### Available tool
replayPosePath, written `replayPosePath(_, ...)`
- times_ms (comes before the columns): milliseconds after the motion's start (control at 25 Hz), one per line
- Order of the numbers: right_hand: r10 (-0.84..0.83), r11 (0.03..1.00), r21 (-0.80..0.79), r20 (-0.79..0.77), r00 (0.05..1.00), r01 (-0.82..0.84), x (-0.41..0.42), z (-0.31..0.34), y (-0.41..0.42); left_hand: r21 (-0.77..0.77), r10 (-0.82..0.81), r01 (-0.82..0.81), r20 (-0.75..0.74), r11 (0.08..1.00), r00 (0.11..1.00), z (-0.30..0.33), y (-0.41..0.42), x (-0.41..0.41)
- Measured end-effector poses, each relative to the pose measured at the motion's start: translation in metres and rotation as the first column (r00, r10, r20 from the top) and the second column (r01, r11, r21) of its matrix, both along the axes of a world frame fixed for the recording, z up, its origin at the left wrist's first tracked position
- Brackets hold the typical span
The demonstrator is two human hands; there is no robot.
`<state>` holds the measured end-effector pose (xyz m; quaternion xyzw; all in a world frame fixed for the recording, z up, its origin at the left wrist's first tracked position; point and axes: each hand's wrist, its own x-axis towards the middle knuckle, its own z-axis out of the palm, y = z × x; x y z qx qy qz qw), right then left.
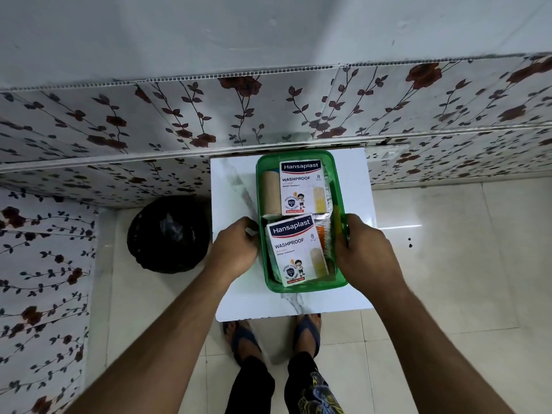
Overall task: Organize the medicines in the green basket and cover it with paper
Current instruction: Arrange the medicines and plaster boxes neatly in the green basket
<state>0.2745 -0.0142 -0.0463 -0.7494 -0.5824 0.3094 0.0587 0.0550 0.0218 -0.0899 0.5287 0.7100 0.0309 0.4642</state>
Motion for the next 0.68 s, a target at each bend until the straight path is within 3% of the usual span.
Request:
replayPosePath(280, -0.112, 0.987, 0.105, -0.099, 0.989, 0.122, 0.036, 0.017, -0.021, 0.013, -0.051, 0.054, -0.160, 0.998, 0.986, -0.013, 0.008, 0.021)
replayPosePath(440, -0.221, 0.961, 0.131, -0.162, 0.962, 0.243, 0.057, 0.025, -0.031, -0.052, 0.040, -0.041, -0.022, 0.998, 0.999, 0.007, 0.011, 0.022)
replayPosePath(560, -0.211, 0.969, 0.095, -0.167, 0.963, 0.229, 0.059, 0.024, -0.032, 0.105, 0.187, -0.185, -0.008, 0.977, 0.982, 0.049, 0.006, -0.002)
replayPosePath(680, -0.133, 0.988, 0.060, -0.143, 0.981, 0.143, 0.040, 0.014, -0.027, 0.299, 0.195, -0.168, -0.063, 0.939, 0.979, 0.093, -0.004, -0.019)
